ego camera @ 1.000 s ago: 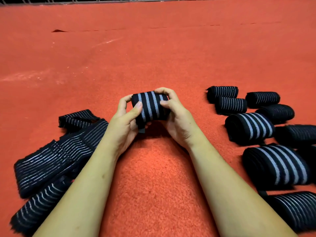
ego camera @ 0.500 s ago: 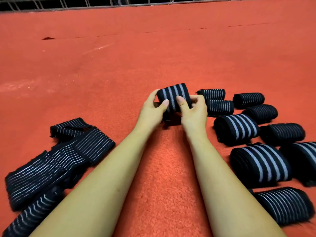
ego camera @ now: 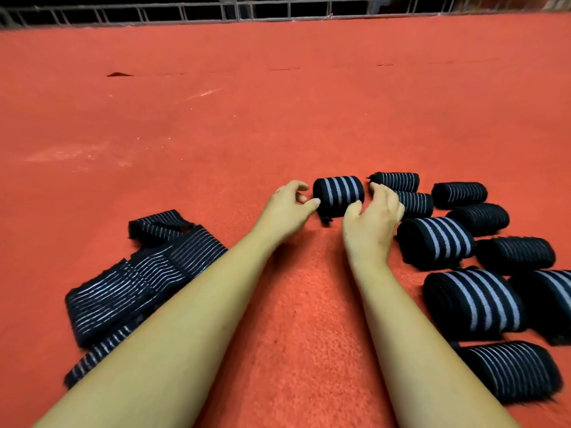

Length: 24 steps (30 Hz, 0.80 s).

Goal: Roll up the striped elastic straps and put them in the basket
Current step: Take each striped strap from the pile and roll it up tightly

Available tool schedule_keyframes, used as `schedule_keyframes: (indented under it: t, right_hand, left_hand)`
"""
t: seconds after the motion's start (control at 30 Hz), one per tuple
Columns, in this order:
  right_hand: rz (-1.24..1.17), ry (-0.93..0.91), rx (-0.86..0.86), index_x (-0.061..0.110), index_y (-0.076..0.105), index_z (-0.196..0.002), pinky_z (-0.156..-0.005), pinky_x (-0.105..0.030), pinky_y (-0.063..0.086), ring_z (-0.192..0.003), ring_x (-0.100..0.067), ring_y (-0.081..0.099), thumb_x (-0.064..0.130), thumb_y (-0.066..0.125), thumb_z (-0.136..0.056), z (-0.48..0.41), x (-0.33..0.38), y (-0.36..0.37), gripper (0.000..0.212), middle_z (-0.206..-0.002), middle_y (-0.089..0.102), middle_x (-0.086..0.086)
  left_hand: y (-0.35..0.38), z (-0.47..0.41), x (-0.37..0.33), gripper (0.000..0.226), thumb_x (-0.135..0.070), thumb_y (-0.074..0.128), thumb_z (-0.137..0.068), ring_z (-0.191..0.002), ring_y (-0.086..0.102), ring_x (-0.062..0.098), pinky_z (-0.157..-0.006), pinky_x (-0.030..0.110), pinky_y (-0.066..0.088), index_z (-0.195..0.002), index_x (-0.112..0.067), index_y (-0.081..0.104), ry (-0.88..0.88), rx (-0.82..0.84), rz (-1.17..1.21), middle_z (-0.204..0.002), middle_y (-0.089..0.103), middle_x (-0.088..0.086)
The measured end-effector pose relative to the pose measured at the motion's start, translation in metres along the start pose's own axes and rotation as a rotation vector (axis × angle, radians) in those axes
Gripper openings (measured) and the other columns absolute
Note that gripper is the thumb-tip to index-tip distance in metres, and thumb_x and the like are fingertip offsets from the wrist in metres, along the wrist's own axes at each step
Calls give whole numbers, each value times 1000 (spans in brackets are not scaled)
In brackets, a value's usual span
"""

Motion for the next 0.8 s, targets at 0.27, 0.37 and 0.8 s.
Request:
schedule_keyframes:
  t: [0.27, 0.37, 0.8]
  right_hand:
    - [-94, -88, 825, 6, 60, -121, -95, -40, 48, -100, -26, 63, 27, 77, -82, 102, 104, 54, 47, -116, 65, -13]
    - [42, -46, 1029, 3, 53, -128, -94, -37, 46, -115, -31, 58, 48, 79, -76, 147, 120, 77, 74, -123, 62, -15]
    - [-9, -201, 872, 17, 70, -99, -75, -36, 55, -77, -20, 66, 24, 51, -92, 178, 134, 86, 22, -86, 66, -5]
  left_hand:
    - [-161, 110, 27, 9, -24, 64, -93, -94, 63, 16, -81, 28, 44, -101, -22, 67, 37, -232, -279, -95, 69, -7]
    - [-188, 142, 62, 35, -40, 66, -90, -117, 54, 29, -97, 41, 41, -119, -20, 61, -114, -270, -586, -116, 61, 6]
    - [-181, 200, 132, 93, -62, 81, -62, -125, 46, 30, -111, 47, 36, -140, -31, 43, -240, -200, -310, -123, 47, 8]
Point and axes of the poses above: each hand's wrist, its own z-axis away from the middle knuckle, its own y-axis out of the palm, x = y × z, the point moved 8 cm from there along -z, towards the middle knuckle
